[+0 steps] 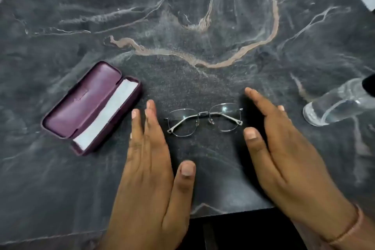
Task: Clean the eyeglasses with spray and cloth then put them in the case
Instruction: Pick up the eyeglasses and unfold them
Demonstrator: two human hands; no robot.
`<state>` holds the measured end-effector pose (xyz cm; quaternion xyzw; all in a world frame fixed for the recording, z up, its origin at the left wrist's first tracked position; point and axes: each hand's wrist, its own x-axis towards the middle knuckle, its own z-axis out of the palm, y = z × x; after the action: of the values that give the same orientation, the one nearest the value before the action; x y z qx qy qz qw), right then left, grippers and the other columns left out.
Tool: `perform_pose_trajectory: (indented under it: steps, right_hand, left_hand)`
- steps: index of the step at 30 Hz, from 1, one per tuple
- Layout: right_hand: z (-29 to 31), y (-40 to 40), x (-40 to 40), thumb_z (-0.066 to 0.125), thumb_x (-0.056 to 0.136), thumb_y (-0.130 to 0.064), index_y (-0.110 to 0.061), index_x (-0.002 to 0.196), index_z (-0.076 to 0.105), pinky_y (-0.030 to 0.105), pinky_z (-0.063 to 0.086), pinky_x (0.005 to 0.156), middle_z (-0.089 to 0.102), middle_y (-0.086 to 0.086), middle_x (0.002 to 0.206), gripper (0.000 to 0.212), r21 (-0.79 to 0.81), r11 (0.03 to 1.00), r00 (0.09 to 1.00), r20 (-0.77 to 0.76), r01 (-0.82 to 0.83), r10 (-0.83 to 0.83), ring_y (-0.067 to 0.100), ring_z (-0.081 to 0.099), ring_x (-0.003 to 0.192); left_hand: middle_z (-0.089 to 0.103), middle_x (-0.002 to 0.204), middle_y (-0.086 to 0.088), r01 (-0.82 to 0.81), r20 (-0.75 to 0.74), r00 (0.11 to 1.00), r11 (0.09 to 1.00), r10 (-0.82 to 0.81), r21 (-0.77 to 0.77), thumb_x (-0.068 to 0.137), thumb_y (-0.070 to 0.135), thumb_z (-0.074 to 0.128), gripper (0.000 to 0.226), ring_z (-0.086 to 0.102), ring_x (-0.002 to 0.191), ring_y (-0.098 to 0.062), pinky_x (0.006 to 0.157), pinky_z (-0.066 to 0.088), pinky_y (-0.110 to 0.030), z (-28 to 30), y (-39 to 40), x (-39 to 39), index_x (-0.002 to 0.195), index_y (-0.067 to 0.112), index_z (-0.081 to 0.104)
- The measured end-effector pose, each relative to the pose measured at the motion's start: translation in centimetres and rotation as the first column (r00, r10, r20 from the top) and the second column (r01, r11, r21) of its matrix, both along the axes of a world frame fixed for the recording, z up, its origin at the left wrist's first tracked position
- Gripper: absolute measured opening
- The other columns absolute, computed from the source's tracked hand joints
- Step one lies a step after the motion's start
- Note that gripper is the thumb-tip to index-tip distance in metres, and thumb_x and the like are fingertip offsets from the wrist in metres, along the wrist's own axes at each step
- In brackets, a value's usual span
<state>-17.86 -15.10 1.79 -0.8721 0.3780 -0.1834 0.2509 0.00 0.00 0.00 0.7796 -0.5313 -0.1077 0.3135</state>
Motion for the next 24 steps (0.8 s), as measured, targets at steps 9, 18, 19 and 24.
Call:
perform_pose_trajectory:
  steps: [9,18,19,24]
  right_hand:
    - [0.3,0.0,-0.6,0.037,0.109,-0.050,-0.025,0.165,0.040,0.036,0.032,0.127,0.050,-0.005,0.165,0.061,-0.019,1.000,0.998,0.054,-0.022,0.023,0.017,0.044,0.155]
    - [0.8,-0.1,-0.4,0.074,0.099,-0.045,-0.013,0.155,0.056,0.029,0.038,0.116,0.059,0.004,0.155,0.067,-0.097,0.995,0.999,0.035,0.007,-0.003,0.023,0.055,0.143]
    - [1.1,-0.1,-0.3,0.077,0.096,-0.047,-0.014,0.155,0.055,0.029,0.039,0.116,0.059,0.003,0.153,0.072,-0.098,0.995,1.000,0.021,0.004,-0.002,0.023,0.055,0.142]
    - [0.6,-1.0,0.2,0.085,0.087,-0.049,-0.018,0.151,0.061,0.029,0.044,0.105,0.067,-0.003,0.125,0.076,-0.085,0.996,0.999,0.037,0.040,-0.037,0.021,0.061,0.122]
  left_hand:
    - [-0.002,0.179,0.026,-0.085,-0.189,0.980,0.993,0.068,-0.088,0.105,0.069,0.024,0.084,-0.015,0.158,0.014,0.127,-0.003,-0.017,0.5,0.7,0.2,0.174,0.028,0.003]
    - [0.051,0.165,0.002,-0.183,-0.129,0.978,0.969,0.162,-0.165,0.112,0.027,0.053,0.052,0.044,0.155,-0.014,0.129,0.033,-0.034,0.5,0.2,0.4,0.162,0.016,0.047]
    - [0.051,0.165,0.000,-0.189,-0.099,0.980,0.969,0.175,-0.160,0.111,0.026,0.054,0.053,0.043,0.156,-0.017,0.129,0.033,-0.037,0.6,0.1,0.3,0.162,0.014,0.047]
    - [0.048,0.166,-0.005,-0.226,-0.008,0.974,0.970,0.226,-0.095,0.105,0.028,0.057,0.060,0.031,0.162,-0.024,0.131,0.030,-0.037,0.4,-0.6,0.4,0.161,0.011,0.044]
